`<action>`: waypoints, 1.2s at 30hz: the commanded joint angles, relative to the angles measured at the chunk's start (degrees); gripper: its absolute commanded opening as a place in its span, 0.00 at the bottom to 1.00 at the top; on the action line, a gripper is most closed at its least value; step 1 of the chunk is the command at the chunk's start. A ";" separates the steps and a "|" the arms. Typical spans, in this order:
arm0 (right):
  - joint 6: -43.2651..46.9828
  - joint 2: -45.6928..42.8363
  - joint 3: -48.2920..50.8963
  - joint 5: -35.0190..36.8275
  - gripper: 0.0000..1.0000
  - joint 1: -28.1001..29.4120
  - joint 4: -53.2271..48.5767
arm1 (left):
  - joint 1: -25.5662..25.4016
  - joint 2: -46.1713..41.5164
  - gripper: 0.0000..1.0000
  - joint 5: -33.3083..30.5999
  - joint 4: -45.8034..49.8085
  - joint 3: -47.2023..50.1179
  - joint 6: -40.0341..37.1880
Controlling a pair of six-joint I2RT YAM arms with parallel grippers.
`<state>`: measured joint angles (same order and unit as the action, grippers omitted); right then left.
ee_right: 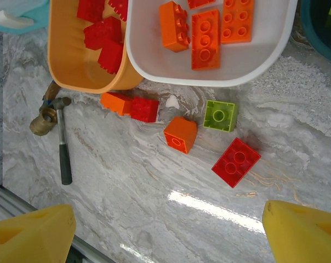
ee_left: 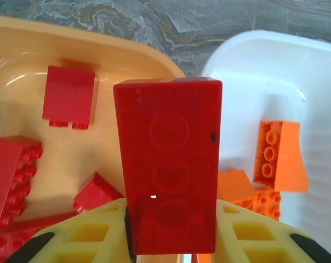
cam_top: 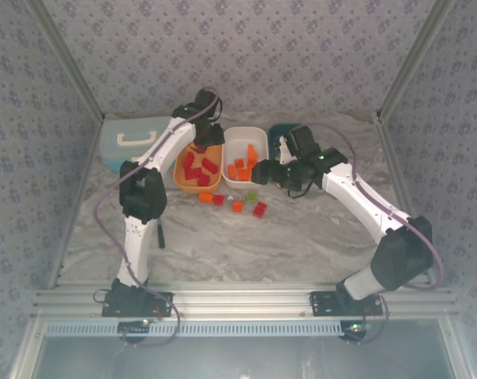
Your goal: Sort the legos into containers by color
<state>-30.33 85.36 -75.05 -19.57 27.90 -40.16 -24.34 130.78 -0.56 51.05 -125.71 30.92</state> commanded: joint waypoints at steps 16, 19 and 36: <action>1.23 -1.34 -0.19 -0.34 0.91 -1.09 -3.07 | 1.55 9.26 0.36 3.72 8.34 -7.61 0.52; 1.32 -1.45 0.03 0.45 0.90 -1.09 -3.93 | 1.57 9.49 0.40 4.04 8.61 -7.69 0.37; 6.04 -0.89 -0.78 6.83 0.88 2.30 -7.61 | 0.66 1.71 0.61 2.48 8.30 -7.44 1.82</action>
<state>-27.40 84.66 -74.87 -15.64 28.97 -44.88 -22.81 138.85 1.87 58.61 -131.85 31.53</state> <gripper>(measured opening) 0.884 0.594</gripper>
